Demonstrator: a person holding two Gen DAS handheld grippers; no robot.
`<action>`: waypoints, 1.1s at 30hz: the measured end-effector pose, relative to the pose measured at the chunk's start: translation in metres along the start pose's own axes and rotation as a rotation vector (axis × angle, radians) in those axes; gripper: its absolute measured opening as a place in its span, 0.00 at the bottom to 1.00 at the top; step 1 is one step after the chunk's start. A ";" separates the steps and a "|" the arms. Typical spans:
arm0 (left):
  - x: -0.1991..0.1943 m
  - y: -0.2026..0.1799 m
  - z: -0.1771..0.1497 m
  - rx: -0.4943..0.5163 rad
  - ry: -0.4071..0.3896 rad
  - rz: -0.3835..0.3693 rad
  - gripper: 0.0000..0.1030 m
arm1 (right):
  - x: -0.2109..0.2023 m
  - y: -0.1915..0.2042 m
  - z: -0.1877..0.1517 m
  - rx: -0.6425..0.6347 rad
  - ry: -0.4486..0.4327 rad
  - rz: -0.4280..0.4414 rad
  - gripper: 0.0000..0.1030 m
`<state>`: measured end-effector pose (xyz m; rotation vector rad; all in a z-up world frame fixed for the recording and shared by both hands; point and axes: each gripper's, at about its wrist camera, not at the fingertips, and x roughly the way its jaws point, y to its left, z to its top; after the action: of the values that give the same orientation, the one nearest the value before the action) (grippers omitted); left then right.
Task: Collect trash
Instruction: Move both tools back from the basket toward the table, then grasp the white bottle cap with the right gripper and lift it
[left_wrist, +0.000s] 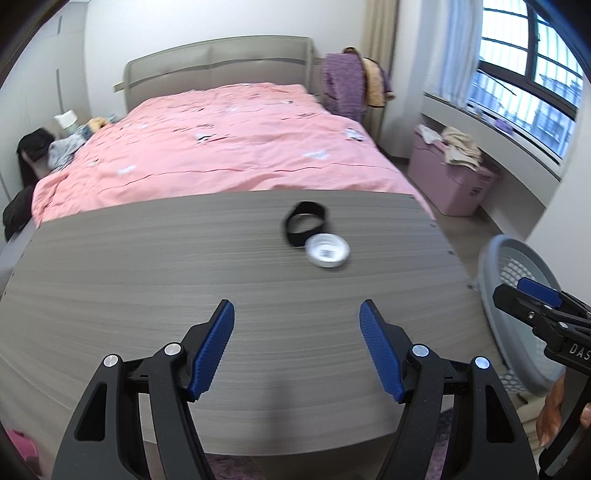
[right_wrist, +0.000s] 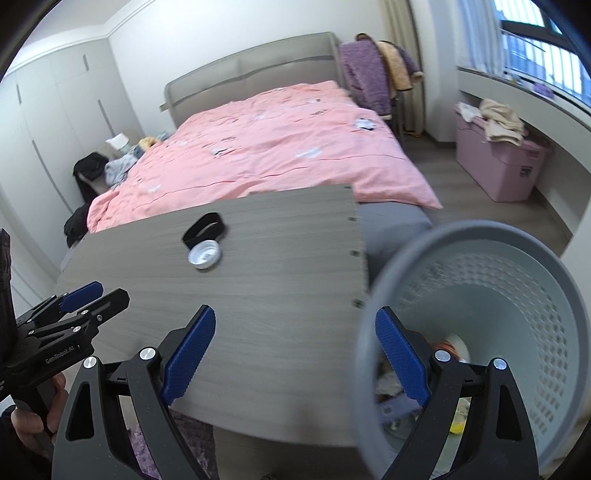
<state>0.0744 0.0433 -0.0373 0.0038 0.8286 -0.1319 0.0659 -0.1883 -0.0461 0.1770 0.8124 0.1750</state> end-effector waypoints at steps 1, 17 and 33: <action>0.002 0.007 0.000 -0.008 0.001 0.008 0.65 | 0.003 0.003 0.001 -0.006 0.002 0.004 0.84; 0.042 0.077 0.016 -0.073 0.025 0.076 0.66 | 0.074 0.071 0.025 -0.129 0.087 0.048 0.84; 0.055 0.100 0.027 -0.140 0.028 0.078 0.65 | 0.139 0.107 0.042 -0.231 0.151 -0.013 0.78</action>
<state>0.1429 0.1341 -0.0646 -0.0940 0.8635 -0.0007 0.1809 -0.0574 -0.0915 -0.0598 0.9359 0.2705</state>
